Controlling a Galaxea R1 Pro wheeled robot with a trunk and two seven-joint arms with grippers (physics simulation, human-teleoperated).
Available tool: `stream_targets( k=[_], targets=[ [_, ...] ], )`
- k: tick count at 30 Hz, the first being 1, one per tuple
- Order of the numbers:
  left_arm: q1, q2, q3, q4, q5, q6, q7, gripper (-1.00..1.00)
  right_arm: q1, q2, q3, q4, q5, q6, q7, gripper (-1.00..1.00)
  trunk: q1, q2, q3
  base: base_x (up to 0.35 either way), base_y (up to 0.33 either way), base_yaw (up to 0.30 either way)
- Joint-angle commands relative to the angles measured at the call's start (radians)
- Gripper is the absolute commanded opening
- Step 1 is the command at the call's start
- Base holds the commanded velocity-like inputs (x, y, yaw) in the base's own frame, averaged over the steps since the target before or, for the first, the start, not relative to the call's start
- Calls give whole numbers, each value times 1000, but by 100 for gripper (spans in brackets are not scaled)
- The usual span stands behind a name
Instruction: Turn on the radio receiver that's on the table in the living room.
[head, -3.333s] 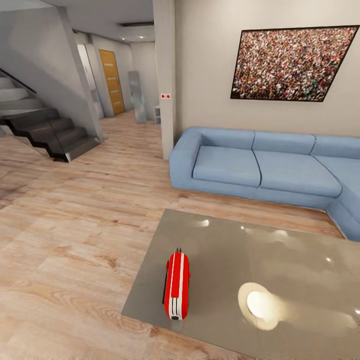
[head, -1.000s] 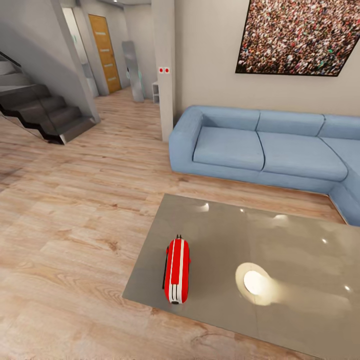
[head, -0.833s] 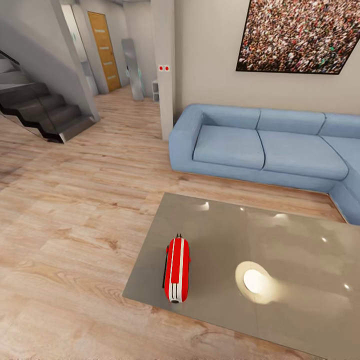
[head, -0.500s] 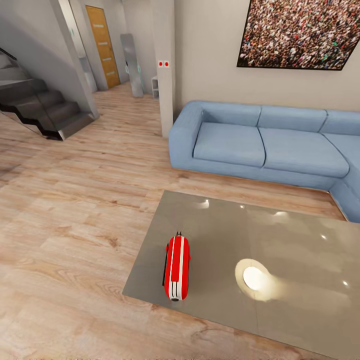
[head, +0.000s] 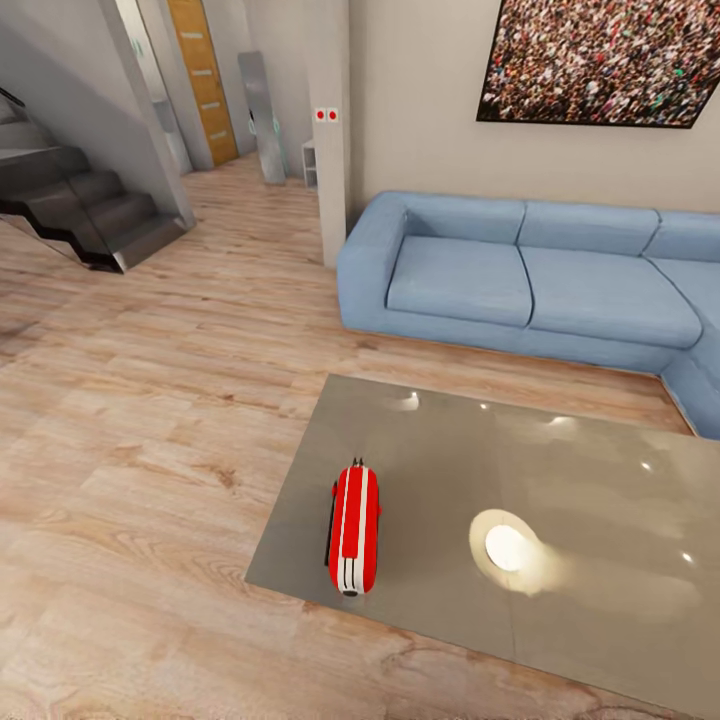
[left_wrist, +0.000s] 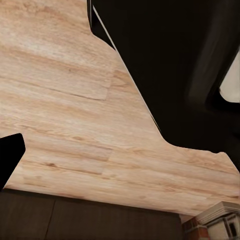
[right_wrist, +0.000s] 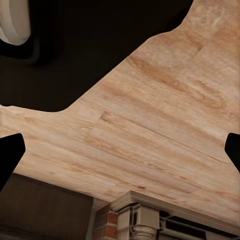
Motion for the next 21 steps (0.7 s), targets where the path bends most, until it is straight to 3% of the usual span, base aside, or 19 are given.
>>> stream_targets(
  k=[1,21],
  targets=[
    [0,0,0,0,0,0,0,100,0,0,0,0,0,0,0,100,0,0,-2,0,0,0],
    [0,-1,0,0,-1,0,0,100,0,-2,-3,0,0,0,0,100,0,0,-30,0,0,0]
  ],
)
